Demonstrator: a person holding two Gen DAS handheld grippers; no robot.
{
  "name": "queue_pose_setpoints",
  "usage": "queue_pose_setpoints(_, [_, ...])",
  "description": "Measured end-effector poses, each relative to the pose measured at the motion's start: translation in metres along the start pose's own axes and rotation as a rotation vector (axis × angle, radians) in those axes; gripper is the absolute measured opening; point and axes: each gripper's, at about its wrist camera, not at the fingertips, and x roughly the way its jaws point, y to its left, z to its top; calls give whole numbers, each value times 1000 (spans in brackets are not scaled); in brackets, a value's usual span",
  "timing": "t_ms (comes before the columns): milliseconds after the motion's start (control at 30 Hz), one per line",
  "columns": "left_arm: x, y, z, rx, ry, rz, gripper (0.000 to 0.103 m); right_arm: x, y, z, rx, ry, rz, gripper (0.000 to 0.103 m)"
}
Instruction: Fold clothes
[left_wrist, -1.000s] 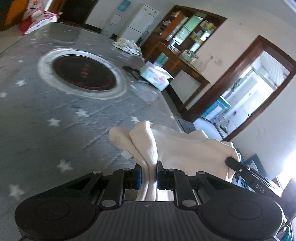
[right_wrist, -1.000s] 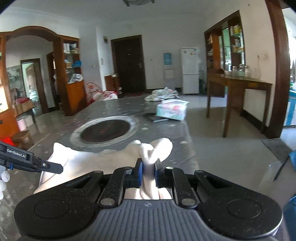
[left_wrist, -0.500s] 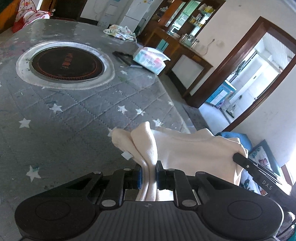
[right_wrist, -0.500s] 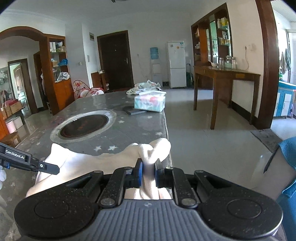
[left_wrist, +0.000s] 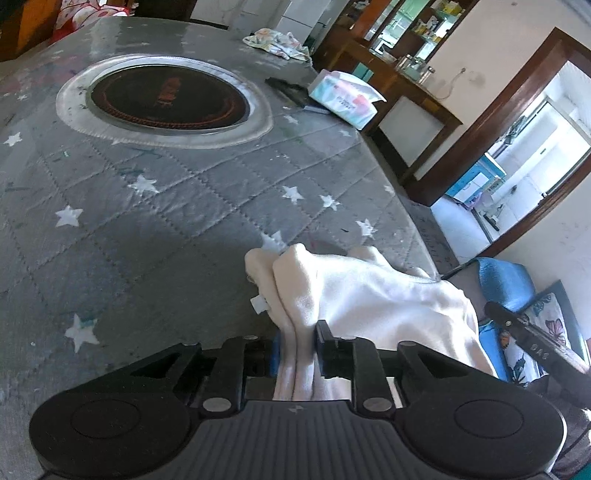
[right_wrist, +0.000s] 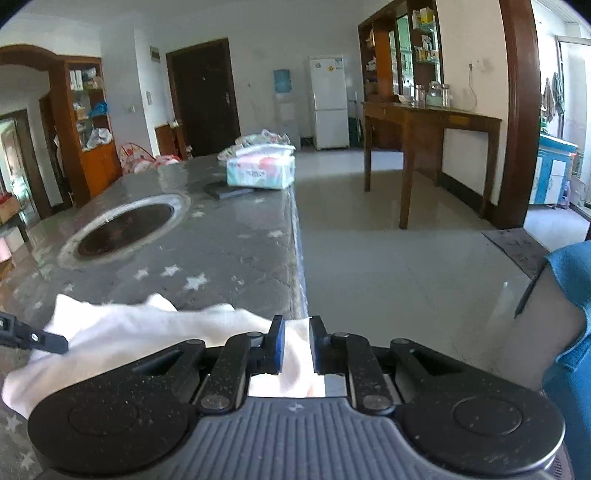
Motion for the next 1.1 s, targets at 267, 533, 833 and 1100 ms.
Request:
queue_pose_setpoints(267, [-6, 8, 4, -9, -42, 56, 39, 26, 30, 5, -71, 43, 124, 14])
queue_pose_setpoints(533, [-8, 15, 6, -36, -57, 78, 43, 57, 46, 5, -128, 91, 134, 22])
queue_pose_setpoints(833, [-18, 14, 6, -50, -102, 98, 48, 58, 59, 9, -163, 86, 160, 39])
queue_pose_setpoints(1100, [-29, 9, 1, -24, -117, 121, 50, 63, 66, 11, -173, 87, 141, 44])
